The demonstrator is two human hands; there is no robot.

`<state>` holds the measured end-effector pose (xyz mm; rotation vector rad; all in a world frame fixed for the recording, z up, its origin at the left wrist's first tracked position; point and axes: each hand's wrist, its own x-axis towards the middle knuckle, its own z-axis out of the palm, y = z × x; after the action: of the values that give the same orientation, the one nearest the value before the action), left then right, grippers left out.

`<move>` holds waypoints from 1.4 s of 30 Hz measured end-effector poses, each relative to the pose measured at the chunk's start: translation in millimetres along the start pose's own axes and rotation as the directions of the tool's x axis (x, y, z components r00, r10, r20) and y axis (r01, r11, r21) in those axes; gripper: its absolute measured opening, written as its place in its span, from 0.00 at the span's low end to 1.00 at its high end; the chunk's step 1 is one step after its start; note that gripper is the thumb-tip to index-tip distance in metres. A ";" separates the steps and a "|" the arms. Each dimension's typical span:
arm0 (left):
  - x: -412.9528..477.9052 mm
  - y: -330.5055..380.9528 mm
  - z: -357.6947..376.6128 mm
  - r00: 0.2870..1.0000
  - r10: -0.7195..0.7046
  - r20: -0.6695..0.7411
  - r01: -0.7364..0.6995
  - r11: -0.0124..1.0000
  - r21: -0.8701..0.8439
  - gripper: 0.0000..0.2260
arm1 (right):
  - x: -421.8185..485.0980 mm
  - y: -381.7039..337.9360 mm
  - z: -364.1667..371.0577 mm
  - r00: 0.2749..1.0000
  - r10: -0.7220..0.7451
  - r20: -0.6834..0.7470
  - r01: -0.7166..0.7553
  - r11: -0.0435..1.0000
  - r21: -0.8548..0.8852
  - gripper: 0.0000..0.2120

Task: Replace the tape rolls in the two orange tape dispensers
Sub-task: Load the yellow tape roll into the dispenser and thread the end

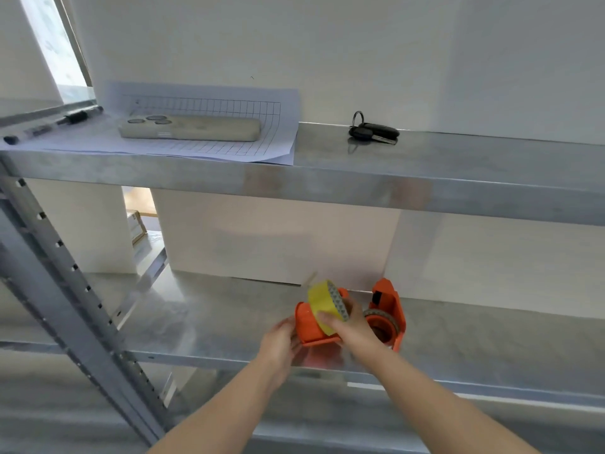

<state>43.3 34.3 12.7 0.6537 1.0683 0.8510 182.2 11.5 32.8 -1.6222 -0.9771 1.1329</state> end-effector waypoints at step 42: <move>-78.7 71.9 36.4 0.822 0.425 0.378 -0.509 0.847 0.154 0.17 | -50.9 -74.3 -15.5 0.894 -0.356 0.272 0.386 0.920 -0.064 0.34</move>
<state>39.3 3.3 120.9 1.2690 0.7127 0.9921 175.6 -18.6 118.8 -1.3170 -1.4772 1.0463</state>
